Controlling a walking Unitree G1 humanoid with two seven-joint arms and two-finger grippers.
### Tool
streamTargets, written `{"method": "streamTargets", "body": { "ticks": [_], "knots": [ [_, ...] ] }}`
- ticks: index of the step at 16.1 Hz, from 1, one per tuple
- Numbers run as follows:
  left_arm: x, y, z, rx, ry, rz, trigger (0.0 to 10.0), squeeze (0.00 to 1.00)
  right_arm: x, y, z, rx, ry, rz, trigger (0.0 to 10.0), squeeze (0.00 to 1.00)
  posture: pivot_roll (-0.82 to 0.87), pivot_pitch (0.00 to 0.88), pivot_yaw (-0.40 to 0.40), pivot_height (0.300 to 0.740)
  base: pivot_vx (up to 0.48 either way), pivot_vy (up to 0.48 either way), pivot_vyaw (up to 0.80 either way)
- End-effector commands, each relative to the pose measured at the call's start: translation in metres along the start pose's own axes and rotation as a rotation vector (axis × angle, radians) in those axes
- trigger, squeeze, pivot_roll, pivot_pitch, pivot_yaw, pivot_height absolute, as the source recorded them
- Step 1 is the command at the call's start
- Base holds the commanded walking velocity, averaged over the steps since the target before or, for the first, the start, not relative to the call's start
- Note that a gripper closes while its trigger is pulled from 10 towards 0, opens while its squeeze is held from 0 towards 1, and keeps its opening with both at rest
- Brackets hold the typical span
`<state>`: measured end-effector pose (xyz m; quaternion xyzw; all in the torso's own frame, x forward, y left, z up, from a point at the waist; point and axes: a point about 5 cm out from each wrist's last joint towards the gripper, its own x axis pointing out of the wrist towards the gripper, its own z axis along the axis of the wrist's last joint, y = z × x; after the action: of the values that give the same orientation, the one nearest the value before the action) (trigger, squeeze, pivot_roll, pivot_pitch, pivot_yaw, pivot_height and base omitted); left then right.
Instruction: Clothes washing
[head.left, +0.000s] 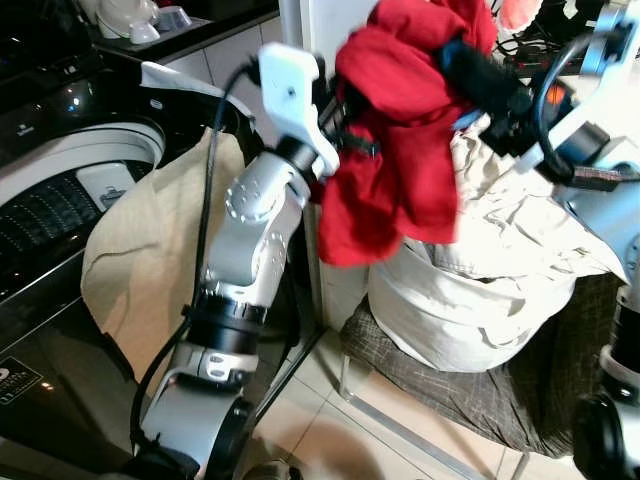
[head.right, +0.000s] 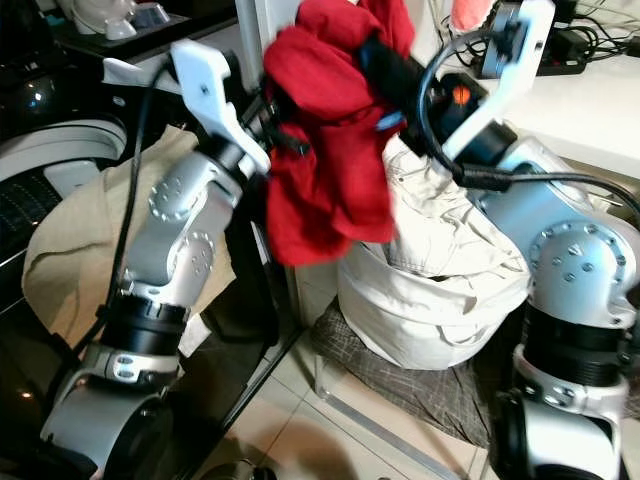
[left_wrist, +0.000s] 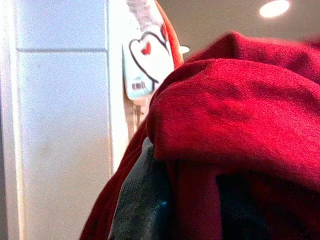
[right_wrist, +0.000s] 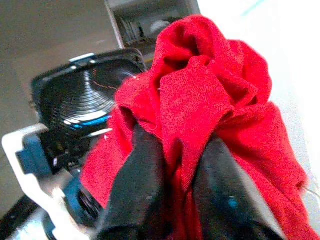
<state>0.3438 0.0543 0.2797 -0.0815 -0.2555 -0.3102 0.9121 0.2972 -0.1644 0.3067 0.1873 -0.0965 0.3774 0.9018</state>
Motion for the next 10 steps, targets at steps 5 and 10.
{"method": "streamTargets", "body": {
  "ticks": [5, 10],
  "knots": [
    [0.014, 0.045, 0.032, 0.104, -0.070, 0.131, 0.0, 0.00, -0.025, -0.002, -0.009, -0.077, 0.121, -0.085, 10.0, 1.00, -0.12, 0.000, 0.128, 0.740, 0.000, 0.000, 0.00],
    [0.026, 0.129, 0.096, 0.648, 0.036, 0.468, 0.0, 0.00, -0.048, 0.010, -0.022, -0.141, 0.212, -0.042, 10.0, 0.00, -0.13, 0.000, 0.141, 0.740, 0.000, 0.000, 0.00]
  ]
}}
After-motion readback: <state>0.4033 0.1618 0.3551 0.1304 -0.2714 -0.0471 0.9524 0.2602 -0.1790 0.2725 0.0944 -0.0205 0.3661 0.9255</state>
